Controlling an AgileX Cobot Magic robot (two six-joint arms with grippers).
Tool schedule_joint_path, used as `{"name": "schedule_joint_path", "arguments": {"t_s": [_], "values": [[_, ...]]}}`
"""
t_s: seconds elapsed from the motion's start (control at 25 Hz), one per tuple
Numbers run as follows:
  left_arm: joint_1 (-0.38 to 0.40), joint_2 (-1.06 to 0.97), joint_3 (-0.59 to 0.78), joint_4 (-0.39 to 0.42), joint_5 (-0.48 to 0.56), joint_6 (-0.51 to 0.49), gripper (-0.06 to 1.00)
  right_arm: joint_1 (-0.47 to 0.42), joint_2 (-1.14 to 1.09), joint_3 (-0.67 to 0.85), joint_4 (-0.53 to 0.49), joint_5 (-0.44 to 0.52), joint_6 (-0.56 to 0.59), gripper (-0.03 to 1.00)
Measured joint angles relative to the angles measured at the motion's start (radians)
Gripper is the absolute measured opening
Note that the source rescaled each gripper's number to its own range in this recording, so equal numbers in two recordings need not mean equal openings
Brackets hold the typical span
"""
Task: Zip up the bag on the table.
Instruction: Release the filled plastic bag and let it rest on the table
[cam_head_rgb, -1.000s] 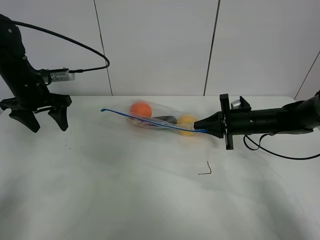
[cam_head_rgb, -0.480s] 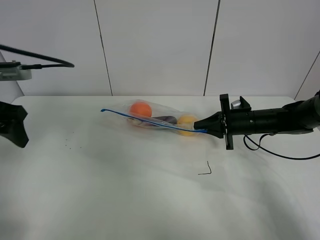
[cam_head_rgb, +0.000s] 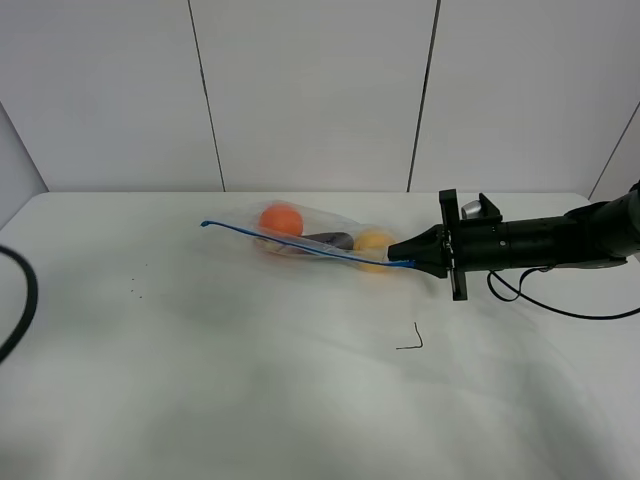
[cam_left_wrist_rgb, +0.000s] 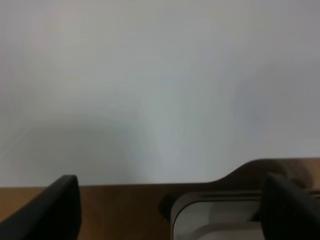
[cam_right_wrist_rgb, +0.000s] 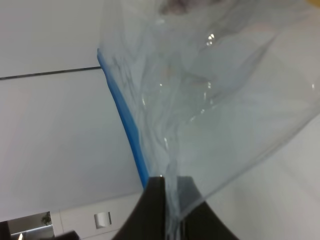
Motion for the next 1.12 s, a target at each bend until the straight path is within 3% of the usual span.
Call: {"name": "schedule_joint_path", "arguments": {"t_s": [0.12,0.32,0.68,0.84,1.12], "values": [[0.000,-0.117,0.081,0.000,-0.011,0.001,0.95,0.000,0.000,0.000,0.000,0.000,0.000,0.00],[0.000,-0.267,0.088,0.000,-0.025,0.002,0.95,0.000,0.000,0.000,-0.002,0.000,-0.001,0.00],[0.003,-0.322,0.090,0.000,-0.029,0.003,0.95,0.000,0.000,0.000,-0.016,0.000,-0.001,0.00],[0.047,-0.336,0.092,0.000,-0.031,0.003,0.95,0.000,0.000,0.000,-0.019,0.000,-0.001,0.00],[0.056,-0.530,0.092,0.000,-0.033,0.004,0.95,0.000,0.000,0.000,-0.019,0.000,-0.001,0.00]]}}
